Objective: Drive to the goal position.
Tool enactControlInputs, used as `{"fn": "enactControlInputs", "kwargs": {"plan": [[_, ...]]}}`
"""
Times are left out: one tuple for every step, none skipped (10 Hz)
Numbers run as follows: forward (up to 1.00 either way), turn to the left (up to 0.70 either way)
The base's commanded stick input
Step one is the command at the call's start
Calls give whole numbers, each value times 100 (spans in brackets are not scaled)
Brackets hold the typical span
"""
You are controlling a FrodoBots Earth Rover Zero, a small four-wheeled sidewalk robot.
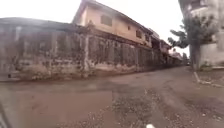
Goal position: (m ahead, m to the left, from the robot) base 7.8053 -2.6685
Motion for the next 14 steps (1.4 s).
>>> {"fn": "enactControlInputs", "kwargs": {"plan": [[60, -15], [60, -15], [60, -15], [60, -15], [60, -15], [60, -15], [60, -15], [60, -15], [60, -15], [60, -15], [60, -15], [60, -15], [60, -15], [60, -15]]}}
